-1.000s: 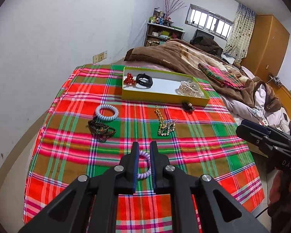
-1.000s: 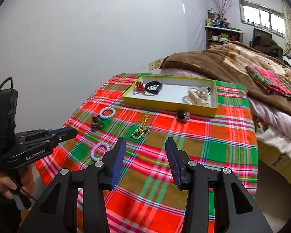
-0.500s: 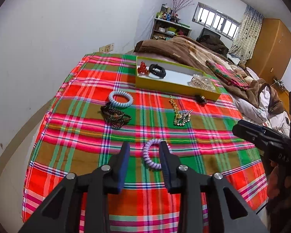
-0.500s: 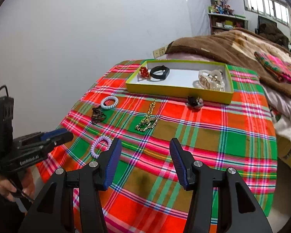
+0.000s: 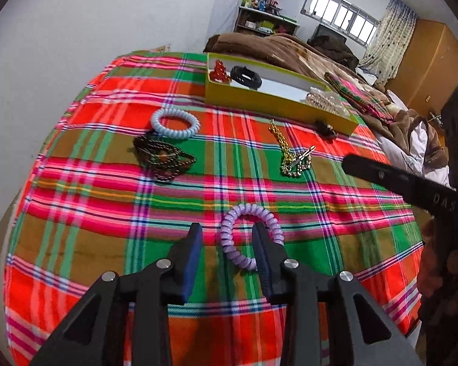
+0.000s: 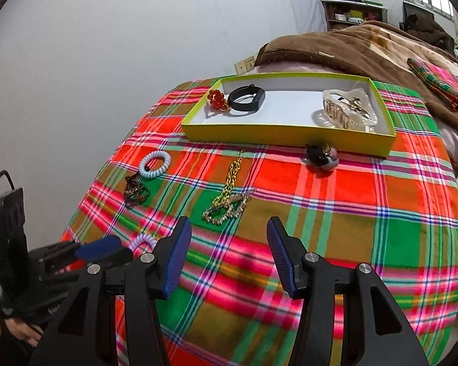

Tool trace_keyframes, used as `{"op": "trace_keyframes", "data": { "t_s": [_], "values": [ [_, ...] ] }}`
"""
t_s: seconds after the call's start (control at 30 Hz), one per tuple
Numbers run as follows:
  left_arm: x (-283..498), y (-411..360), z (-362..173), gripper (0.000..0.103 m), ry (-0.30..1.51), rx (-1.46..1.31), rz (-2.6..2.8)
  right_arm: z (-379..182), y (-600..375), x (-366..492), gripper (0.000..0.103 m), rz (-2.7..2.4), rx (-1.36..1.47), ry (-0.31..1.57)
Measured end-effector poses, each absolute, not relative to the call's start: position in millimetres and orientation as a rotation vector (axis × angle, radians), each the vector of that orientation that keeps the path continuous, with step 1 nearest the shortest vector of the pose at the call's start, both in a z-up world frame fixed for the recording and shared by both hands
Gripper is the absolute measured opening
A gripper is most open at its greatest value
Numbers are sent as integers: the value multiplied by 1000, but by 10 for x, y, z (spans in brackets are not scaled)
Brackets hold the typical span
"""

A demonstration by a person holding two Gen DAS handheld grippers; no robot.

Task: Organize jewelry
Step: 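Grasp the lavender coil hair tie with the left tool while the right tool grasps the gold chain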

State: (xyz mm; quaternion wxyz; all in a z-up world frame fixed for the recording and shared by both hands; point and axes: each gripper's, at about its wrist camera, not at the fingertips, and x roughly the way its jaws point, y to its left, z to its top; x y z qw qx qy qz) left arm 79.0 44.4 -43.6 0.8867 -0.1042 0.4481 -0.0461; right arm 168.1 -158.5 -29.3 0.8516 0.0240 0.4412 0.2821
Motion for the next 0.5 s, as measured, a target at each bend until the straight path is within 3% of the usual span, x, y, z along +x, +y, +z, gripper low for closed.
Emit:
{"op": "trace_keyframes", "data": {
  "t_s": [0.23,0.3,0.33,0.37,0.5],
  "values": [
    [817,338,-486,35,920,-149,-106,-391,-1499,1851,52,595,45,956],
    [799,336,-491,29,909,-137,-101,-428,-1483,1915,52,593,55,971],
    [795,339,-496,16,906,-128,-91,-442,-1473,1946,51,592,57,974],
    [791,346,-500,10,903,-114,-74,-460,-1458,1979,47,589,54,978],
    [773,409,-495,10,896,-140,-72,-546,-1402,2081,40,584,47,1001]
  ]
}}
